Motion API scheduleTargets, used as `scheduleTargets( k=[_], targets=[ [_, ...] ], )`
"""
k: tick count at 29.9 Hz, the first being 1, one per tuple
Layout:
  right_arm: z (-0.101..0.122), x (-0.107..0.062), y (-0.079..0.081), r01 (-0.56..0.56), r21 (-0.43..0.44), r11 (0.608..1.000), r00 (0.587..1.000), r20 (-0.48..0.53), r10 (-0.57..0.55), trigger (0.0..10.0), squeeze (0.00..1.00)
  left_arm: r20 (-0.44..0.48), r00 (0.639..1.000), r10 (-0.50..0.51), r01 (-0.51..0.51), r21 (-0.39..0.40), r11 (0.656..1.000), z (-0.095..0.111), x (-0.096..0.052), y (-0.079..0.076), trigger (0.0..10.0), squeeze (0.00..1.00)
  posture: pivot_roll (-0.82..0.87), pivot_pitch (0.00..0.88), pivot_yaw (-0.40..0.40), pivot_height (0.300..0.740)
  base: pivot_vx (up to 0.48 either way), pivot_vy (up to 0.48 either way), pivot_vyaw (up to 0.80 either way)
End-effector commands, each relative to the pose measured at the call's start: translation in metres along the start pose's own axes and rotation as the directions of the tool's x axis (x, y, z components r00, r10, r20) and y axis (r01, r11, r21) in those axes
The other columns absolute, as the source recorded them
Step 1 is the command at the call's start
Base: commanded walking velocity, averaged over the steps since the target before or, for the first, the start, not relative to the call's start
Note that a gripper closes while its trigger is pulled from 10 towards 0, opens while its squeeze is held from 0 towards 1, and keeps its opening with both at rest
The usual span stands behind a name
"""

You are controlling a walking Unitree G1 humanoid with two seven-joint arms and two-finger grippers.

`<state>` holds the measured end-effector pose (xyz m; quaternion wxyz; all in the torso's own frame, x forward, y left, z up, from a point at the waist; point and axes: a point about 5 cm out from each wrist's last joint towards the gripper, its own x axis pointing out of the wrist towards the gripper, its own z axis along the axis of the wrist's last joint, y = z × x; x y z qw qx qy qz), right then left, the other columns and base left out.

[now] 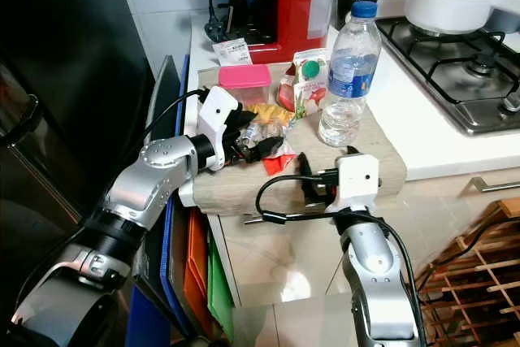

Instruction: Restocking fridge

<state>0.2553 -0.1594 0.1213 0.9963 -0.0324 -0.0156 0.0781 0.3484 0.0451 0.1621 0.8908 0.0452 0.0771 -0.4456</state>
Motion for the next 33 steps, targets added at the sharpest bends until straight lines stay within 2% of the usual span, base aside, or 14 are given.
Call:
scheduleTargets(
  k=[1,5,6,7,11,13,14,15,25,27,33],
  targets=[
    [-0.001,-0.002,0.003,-0.020,0.013,1.000,1.000,-0.013,0.020,10.0,0.00,-0.161,0.987,0.000,-0.006,-0.032,0.999,-0.033,-0.001,-0.001,10.0,0.00,-0.10,0.000,0.118,0.740,0.000,0.000,0.00],
    [0.000,-0.001,0.004,-0.016,0.030,0.999,1.000,-0.022,0.017,10.0,0.00,-0.256,0.964,-0.071,0.062,-0.045,0.997,-0.046,-0.001,-0.006,10.0,0.00,-0.10,0.000,0.117,0.740,0.000,0.000,0.00],
    [0.000,-0.001,0.004,-0.016,0.030,0.999,1.000,-0.022,0.017,10.0,0.00,-0.256,0.964,-0.071,0.062,-0.045,0.997,-0.046,-0.001,-0.006,10.0,0.00,-0.10,0.000,0.117,0.740,0.000,0.000,0.00],
    [0.000,0.001,0.004,-0.016,0.033,0.999,1.000,-0.022,0.017,10.0,0.00,-0.308,0.950,-0.051,0.037,-0.049,0.998,-0.057,-0.001,-0.004,10.0,0.00,-0.10,0.000,0.119,0.740,0.000,0.000,0.00],
    [0.001,0.002,0.006,-0.017,0.033,0.999,1.000,-0.020,0.017,10.0,0.00,-0.373,0.927,-0.029,0.016,-0.040,0.999,-0.072,-0.002,-0.003,10.0,0.00,-0.10,0.000,0.120,0.740,0.000,0.000,0.00],
    [0.002,0.002,0.006,-0.017,0.032,0.999,1.000,-0.019,0.018,10.0,0.00,-0.385,0.923,-0.019,0.006,-0.034,0.999,-0.076,-0.002,-0.002,10.0,0.00,-0.10,0.000,0.120,0.740,0.000,0.000,0.00],
    [0.002,0.001,0.006,-0.018,0.030,0.999,1.000,-0.020,0.018,10.0,0.00,-0.399,0.917,-0.024,0.012,-0.034,0.999,-0.082,-0.003,-0.004,2.7,0.00,-0.10,0.000,0.119,0.740,0.000,0.000,0.00],
    [0.002,0.001,0.006,-0.017,0.030,0.999,1.000,-0.021,0.018,10.0,0.00,-0.398,0.917,-0.031,0.015,-0.043,0.999,-0.083,-0.003,-0.005,0.0,0.00,-0.10,0.000,0.119,0.740,0.000,0.000,0.00],
    [0.000,0.001,0.003,-0.006,0.024,1.000,0.999,-0.033,0.007,10.0,0.00,-0.395,0.918,-0.036,0.013,-0.062,0.998,-0.093,-0.002,-0.009,0.0,0.00,-0.11,0.000,0.110,0.740,0.000,0.000,0.00],
    [0.001,0.001,0.005,-0.022,-0.019,1.000,0.999,-0.029,0.022,10.0,0.00,-0.396,0.917,-0.053,0.024,-0.079,0.997,-0.098,-0.004,-0.012,0.0,0.00,-0.11,0.000,0.111,0.740,0.000,0.000,0.00],
    [0.000,0.001,0.005,-0.014,-0.007,1.000,0.999,-0.032,0.014,10.0,0.00,-0.403,0.914,-0.047,0.018,-0.075,0.997,-0.105,-0.008,-0.011,0.0,0.00,-0.11,0.000,0.108,0.740,0.000,0.000,0.00]
  ],
)
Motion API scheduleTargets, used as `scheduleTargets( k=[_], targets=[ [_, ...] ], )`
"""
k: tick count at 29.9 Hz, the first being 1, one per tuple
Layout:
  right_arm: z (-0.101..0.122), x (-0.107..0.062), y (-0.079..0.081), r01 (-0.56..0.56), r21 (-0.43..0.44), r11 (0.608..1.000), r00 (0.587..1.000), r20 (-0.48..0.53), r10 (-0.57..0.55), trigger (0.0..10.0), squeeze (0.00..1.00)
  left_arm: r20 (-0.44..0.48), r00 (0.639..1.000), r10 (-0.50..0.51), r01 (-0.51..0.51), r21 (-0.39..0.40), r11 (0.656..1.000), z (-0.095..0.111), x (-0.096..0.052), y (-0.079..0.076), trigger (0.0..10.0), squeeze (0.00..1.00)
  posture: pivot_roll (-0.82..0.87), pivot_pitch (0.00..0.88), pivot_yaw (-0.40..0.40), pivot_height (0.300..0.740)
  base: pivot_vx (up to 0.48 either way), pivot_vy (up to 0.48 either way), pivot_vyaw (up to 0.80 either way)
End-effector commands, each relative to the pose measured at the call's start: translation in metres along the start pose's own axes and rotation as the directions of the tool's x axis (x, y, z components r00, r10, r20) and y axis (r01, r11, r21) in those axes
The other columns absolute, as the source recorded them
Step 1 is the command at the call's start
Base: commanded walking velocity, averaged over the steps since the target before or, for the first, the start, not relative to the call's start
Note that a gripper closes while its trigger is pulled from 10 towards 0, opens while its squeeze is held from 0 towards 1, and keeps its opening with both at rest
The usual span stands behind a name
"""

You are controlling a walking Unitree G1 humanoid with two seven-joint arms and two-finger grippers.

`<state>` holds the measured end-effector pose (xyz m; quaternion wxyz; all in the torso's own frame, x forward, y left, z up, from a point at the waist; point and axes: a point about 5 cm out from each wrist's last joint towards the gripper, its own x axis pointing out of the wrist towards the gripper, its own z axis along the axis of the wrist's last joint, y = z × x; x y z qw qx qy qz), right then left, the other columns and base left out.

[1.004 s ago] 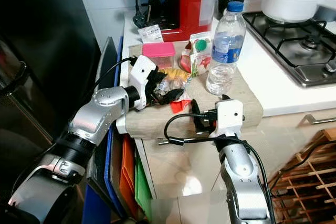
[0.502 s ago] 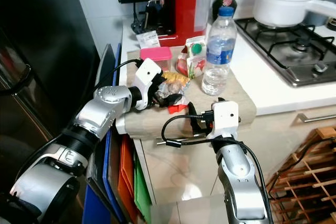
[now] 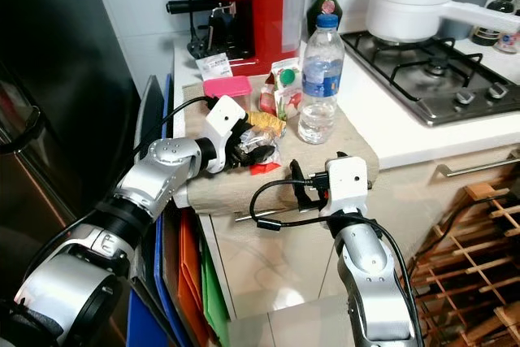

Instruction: Restocking fridge

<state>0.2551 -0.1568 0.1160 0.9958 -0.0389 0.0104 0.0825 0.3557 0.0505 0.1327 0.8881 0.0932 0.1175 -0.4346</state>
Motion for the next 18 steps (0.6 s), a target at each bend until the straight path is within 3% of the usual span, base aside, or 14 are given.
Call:
scheduleTargets(
  k=[1,9,12,18],
  targets=[
    [0.005,0.001,0.002,-0.004,0.001,1.000,1.000,0.020,0.004,10.0,0.00,-0.288,0.955,-0.079,0.047,-0.116,0.992,-0.075,-0.005,-0.023,0.0,0.00,-0.11,0.000,0.108,0.740,0.000,0.000,0.00],
    [0.004,0.003,0.002,-0.010,-0.008,1.000,1.000,0.016,0.010,10.0,0.00,-0.254,0.966,-0.054,0.037,-0.071,0.997,-0.069,-0.002,-0.021,0.0,0.00,-0.10,0.000,0.101,0.740,0.000,0.000,0.00],
    [0.003,0.002,0.002,-0.010,-0.009,1.000,1.000,0.013,0.010,10.0,0.00,-0.248,0.968,-0.041,0.039,-0.015,0.999,-0.066,-0.002,-0.020,0.0,0.00,-0.11,0.000,0.100,0.740,0.000,0.000,0.00],
    [0.003,0.002,0.002,-0.009,-0.009,1.000,1.000,0.012,0.009,10.0,0.00,-0.217,0.976,-0.034,0.033,-0.007,0.999,-0.061,0.000,-0.019,0.0,0.00,-0.11,0.000,0.100,0.740,0.000,0.000,0.00]
  ],
)
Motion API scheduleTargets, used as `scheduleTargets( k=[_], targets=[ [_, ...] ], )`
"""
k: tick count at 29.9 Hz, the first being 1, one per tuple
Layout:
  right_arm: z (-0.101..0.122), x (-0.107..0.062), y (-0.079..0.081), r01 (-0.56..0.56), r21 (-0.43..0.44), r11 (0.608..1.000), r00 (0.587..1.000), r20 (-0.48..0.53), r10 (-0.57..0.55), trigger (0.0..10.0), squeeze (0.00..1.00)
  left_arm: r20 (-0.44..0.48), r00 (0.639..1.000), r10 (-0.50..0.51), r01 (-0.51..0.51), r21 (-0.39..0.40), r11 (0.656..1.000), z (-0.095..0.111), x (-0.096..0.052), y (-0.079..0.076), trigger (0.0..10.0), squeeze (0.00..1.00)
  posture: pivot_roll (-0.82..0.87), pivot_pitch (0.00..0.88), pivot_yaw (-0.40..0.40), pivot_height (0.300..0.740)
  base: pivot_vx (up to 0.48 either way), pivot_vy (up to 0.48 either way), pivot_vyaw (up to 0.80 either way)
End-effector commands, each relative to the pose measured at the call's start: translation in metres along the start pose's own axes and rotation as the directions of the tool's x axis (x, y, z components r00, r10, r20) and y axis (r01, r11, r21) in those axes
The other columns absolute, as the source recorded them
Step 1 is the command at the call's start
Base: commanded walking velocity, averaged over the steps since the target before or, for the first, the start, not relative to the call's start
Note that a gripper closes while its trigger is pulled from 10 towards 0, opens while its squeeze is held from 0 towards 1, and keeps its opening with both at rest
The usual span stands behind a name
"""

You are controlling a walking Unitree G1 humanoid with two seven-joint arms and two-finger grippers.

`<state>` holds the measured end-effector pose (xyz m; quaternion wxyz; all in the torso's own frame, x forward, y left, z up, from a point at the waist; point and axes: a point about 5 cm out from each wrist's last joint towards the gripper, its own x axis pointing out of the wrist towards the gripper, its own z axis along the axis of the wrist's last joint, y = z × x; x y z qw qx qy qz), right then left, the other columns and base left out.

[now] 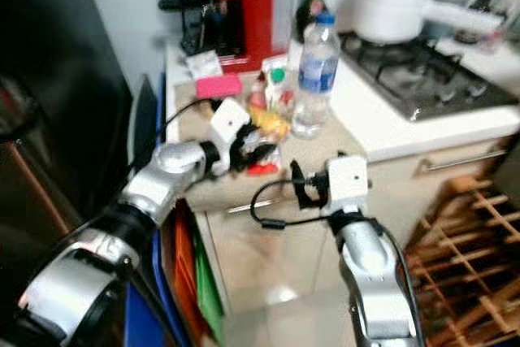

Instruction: Restocking fridge

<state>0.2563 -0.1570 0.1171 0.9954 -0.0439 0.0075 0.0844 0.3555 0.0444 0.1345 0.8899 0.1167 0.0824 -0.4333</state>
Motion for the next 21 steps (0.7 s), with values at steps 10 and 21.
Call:
scheduleTargets(
  k=[10,21],
  targets=[
    [0.001,0.002,0.002,-0.005,0.003,1.000,1.000,0.005,0.005,10.0,0.00,-0.172,0.985,0.005,-0.019,-0.085,0.996,-0.044,-0.005,-0.005,0.0,0.00,-0.10,0.000,0.100,0.740,0.000,0.000,0.00],
    [-0.001,0.001,0.002,-0.003,0.006,1.000,1.000,0.003,0.003,10.0,0.00,-0.044,0.992,0.115,-0.119,-0.105,0.987,-0.011,-0.012,0.022,0.0,0.00,-0.10,0.000,0.102,0.740,0.000,0.000,0.00]
  ],
)
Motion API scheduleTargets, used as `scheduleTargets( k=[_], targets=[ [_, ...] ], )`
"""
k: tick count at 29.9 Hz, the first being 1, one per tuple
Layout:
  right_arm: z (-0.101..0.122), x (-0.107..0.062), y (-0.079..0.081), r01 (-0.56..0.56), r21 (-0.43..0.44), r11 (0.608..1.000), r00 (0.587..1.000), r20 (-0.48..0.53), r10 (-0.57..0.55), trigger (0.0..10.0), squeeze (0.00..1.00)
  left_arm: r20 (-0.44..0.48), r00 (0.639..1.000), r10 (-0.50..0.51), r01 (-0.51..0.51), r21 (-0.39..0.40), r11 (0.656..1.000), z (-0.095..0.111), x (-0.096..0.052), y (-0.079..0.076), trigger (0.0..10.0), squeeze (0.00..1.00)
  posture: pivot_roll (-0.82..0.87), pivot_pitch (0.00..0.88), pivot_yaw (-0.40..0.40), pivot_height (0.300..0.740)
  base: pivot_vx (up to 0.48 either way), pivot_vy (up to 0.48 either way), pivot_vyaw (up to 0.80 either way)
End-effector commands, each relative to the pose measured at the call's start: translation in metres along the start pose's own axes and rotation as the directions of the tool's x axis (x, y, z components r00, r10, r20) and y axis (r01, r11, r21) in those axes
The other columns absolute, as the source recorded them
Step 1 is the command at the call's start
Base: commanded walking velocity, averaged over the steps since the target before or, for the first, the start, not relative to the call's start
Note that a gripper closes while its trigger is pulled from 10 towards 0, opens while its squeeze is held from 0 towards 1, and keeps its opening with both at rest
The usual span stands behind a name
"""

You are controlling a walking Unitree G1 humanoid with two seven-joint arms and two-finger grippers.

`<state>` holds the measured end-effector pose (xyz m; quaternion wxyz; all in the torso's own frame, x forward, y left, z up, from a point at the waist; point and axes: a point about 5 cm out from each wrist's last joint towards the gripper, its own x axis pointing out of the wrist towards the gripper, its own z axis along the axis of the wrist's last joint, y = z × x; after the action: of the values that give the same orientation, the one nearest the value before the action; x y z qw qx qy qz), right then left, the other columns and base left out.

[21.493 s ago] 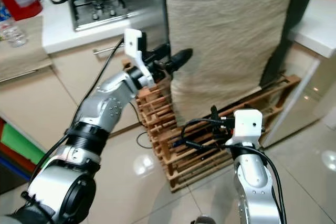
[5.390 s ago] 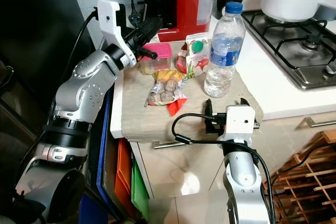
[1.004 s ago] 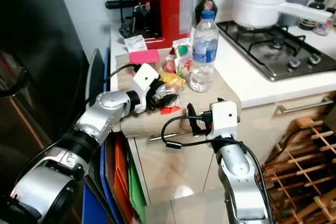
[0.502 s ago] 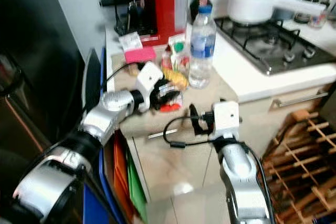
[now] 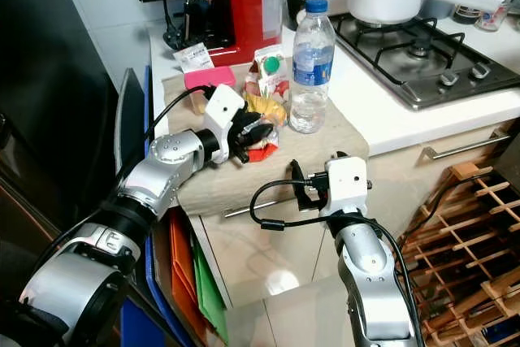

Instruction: Restocking fridge

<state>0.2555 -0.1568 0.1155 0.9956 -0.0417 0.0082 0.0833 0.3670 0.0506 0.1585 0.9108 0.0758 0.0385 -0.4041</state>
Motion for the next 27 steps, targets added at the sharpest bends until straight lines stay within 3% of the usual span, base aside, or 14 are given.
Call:
scheduleTargets(
  k=[1,5,9,10,12,15,17,23,24,25,27],
  targets=[
    [0.001,0.002,0.002,-0.005,0.002,1.000,1.000,0.004,0.005,10.0,0.00,-0.150,0.988,0.046,-0.054,-0.051,0.997,-0.031,-0.011,0.008,0.0,0.00,-0.10,0.000,0.102,0.740,0.000,0.000,0.00],
    [0.001,0.001,0.001,-0.004,0.001,1.000,1.000,0.004,0.004,10.0,0.00,-0.105,0.991,0.079,-0.085,-0.052,0.995,-0.018,-0.014,0.017,0.0,0.00,-0.10,0.000,0.103,0.740,0.000,0.000,0.00],
    [0.000,0.000,0.000,0.001,0.000,1.000,1.000,0.003,-0.001,10.0,0.00,0.041,0.987,0.156,-0.150,-0.119,0.981,0.012,-0.027,0.037,0.0,0.00,-0.10,0.000,0.104,0.740,0.000,0.000,0.00],
    [0.000,0.000,0.000,0.001,0.000,1.000,1.000,0.003,-0.001,10.0,0.00,0.041,0.987,0.156,-0.150,-0.119,0.981,0.012,-0.027,0.037,0.0,0.00,-0.10,0.000,0.104,0.740,0.000,0.000,0.00],
    [-0.001,-0.001,-0.001,0.006,-0.001,1.000,1.000,0.004,-0.006,10.0,0.00,0.144,0.973,0.179,-0.156,-0.160,0.975,0.027,-0.039,0.042,0.0,0.00,-0.09,0.000,0.102,0.740,0.000,0.000,0.00],
    [-0.001,-0.001,-0.002,0.008,-0.002,1.000,1.000,0.005,-0.008,10.0,0.00,0.200,0.961,0.194,-0.161,-0.169,0.972,0.035,-0.047,0.043,0.0,0.00,-0.09,0.000,0.096,0.740,0.000,0.000,0.00],
    [-0.001,0.000,-0.004,0.010,-0.006,1.000,1.000,0.007,-0.010,10.0,0.00,0.281,0.932,0.229,-0.186,-0.174,0.967,0.047,-0.059,0.046,0.0,0.00,-0.07,0.000,0.084,0.740,0.000,0.000,0.00],
    [0.003,0.004,-0.007,0.029,-0.020,0.999,0.999,0.026,-0.029,10.0,0.00,0.284,0.919,0.274,-0.237,-0.159,0.959,0.041,-0.072,0.038,0.0,0.00,-0.07,0.000,0.082,0.740,0.000,0.000,0.00],
    [0.005,0.005,-0.009,0.048,-0.019,0.999,0.998,0.038,-0.047,10.0,0.00,0.268,0.921,0.282,-0.248,-0.155,0.956,0.036,-0.073,0.034,8.8,0.00,-0.06,0.000,0.082,0.740,0.000,0.000,0.00],
    [0.008,0.005,-0.012,0.080,-0.015,0.997,0.995,0.053,-0.079,10.0,0.00,0.252,0.919,0.303,-0.278,-0.130,0.952,0.029,-0.074,0.027,10.0,0.00,-0.06,0.000,0.080,0.740,0.000,0.000,0.00],
    [0.009,0.005,-0.014,0.094,-0.013,0.995,0.994,0.058,-0.093,10.0,0.00,0.251,0.915,0.316,-0.296,-0.115,0.948,0.027,-0.074,0.024,10.0,0.00,-0.06,0.000,0.080,0.740,0.000,0.000,0.00]
  ],
)
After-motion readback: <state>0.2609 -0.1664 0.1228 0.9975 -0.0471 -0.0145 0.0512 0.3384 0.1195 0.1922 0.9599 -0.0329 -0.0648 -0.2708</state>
